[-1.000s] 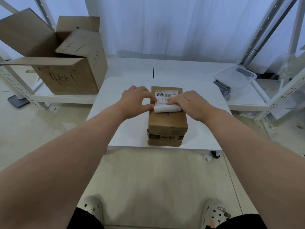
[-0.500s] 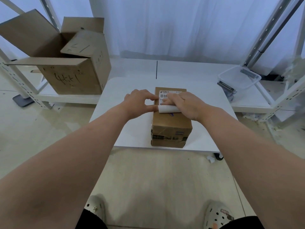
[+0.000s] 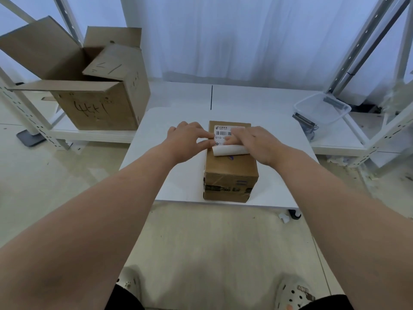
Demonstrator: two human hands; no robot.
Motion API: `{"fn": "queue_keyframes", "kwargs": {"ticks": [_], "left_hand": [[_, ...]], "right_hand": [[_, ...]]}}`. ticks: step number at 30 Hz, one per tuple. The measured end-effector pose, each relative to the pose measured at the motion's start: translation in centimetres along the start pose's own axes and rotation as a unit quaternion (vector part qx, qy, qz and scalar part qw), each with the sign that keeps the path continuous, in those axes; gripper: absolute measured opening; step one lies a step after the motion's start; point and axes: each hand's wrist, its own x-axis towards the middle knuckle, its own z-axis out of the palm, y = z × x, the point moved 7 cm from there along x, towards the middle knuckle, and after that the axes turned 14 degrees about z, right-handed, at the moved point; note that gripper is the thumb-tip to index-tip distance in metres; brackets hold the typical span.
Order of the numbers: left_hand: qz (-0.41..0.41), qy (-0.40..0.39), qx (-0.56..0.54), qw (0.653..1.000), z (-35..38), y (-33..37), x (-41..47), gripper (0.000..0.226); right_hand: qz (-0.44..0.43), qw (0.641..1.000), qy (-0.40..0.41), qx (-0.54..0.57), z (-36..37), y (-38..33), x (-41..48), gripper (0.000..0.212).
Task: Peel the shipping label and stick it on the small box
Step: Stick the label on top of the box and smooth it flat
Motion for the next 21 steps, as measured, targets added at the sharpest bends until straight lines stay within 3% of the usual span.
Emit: {"fn": "queue_keyframes", "kwargs": {"ticks": [5, 8, 11, 14, 21], "left_hand": [[-0.03, 0.025, 0.027, 0.999, -0.4, 0.0, 0.0, 0.039], [0.0, 0.013, 0.039, 0.999, -0.7, 1.1, 0.2, 0.042], [0.056, 0.026, -0.04, 0.997, -1.5, 3.2, 0.3, 0.047], [0.061, -0.019, -0.136, 0.989, -0.7, 4.8, 0.2, 0.057], [0.104, -0.108, -0.058, 0.987, 1.4, 5.8, 1.2, 0.066]], "right_hand": [[0.024, 0.999, -0.016, -0.024, 0.1, 0.3, 0.0, 0.042], [0.037, 0.999, 0.012, 0.006, -1.6, 2.2, -0.3, 0.049], [0.028, 0.999, 0.013, 0.016, -1.7, 2.6, -0.4, 0.051], [0.016, 1.0, 0.021, -0.003, -1.6, 2.1, -0.5, 0.047], [0.004, 0.999, 0.038, -0.035, -1.3, 1.3, -0.4, 0.046]]}}
